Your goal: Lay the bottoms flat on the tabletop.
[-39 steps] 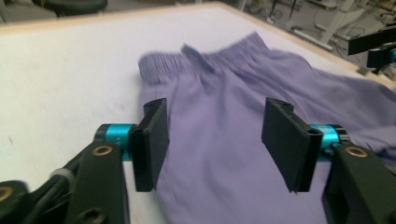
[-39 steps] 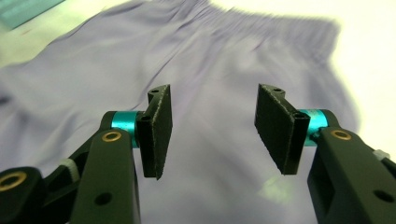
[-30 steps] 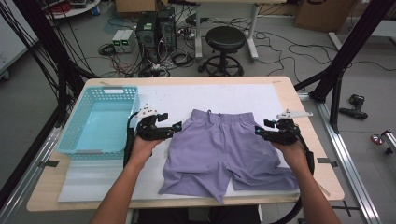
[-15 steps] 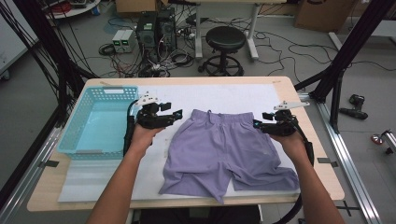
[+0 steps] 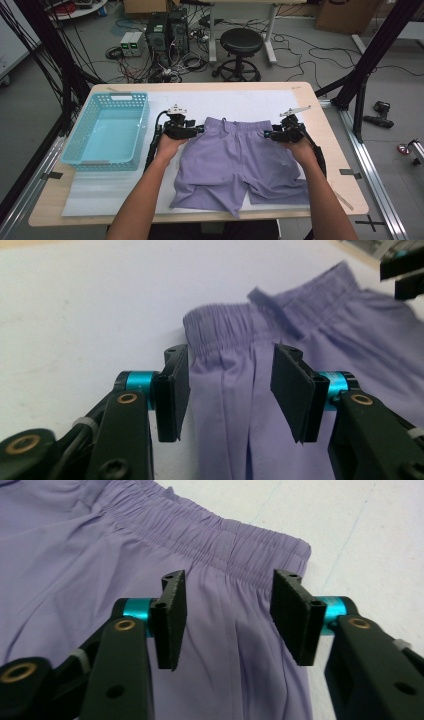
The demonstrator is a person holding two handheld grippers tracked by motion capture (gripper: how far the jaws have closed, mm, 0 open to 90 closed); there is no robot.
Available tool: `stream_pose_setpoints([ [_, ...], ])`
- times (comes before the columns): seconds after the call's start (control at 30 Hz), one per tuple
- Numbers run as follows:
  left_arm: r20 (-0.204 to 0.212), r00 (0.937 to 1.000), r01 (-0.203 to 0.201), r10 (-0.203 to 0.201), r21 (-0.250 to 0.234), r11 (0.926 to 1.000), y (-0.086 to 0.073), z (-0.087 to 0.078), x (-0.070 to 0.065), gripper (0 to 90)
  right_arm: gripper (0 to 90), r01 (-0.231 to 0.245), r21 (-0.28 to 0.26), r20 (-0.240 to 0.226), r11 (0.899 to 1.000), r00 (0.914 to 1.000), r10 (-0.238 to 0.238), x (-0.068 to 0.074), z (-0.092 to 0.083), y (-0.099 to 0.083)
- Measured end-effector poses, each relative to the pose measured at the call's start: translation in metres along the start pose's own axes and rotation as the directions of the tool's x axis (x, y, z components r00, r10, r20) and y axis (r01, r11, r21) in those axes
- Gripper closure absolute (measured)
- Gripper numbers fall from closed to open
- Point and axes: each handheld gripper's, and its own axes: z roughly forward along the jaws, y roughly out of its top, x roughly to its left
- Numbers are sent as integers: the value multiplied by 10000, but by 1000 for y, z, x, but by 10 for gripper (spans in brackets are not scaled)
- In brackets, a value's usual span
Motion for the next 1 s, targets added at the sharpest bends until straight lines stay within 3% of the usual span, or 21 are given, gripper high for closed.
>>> stream_pose_setpoints([
  [0.1,-192,9998,39,-31,425,9991,-4,11,2,496,473,-115,207,213,9997,9997,110,0,11,-2],
  [0.2,-187,9998,-41,58,933,9956,-10,22,2,513,501,-623,160,427,9979,9972,615,-2,19,-3],
  [0.3,-657,9965,-455,524,1029,9937,-10,25,-3,598,534,-491,482,656,9976,9968,458,0,27,-4],
  [0.33,-841,9939,-622,716,1096,9920,-10,24,-3,666,543,-377,655,742,9971,9967,328,0,30,-5],
  [0.4,-823,9947,-523,619,1139,9921,-10,24,-2,864,644,-214,513,1057,9985,9943,159,3,32,-6],
  [0.47,-804,9956,-383,474,1107,9931,-9,23,-2,882,853,-98,389,1173,9992,9931,52,6,32,-8],
  [0.53,-855,9963,16,50,768,9970,-8,21,1,886,882,65,328,1267,9994,9919,-106,9,32,-9],
  [0.57,-810,9964,286,-249,450,9986,-6,19,4,887,885,-92,352,1116,9993,9937,52,7,31,-8],
  [0.63,-768,9961,445,-442,28,9990,0,15,7,887,889,-243,312,809,9992,9965,217,2,28,-5],
  [0.7,-641,9967,485,-507,-350,9982,8,13,8,886,891,-398,-172,724,9991,9965,409,-1,23,-2],
  [0.73,-635,9968,465,-489,-383,9982,11,14,9,886,891,-529,-145,657,9985,9964,538,-4,22,2],
  [0.93,-935,9919,734,-858,-1283,9890,34,17,25,885,892,-320,-990,959,9946,9945,415,-13,19,29],
  [1.0,-1035,9912,676,-821,-1362,9884,43,19,30,885,894,-263,-1273,1093,9915,9932,404,-15,21,38],
])
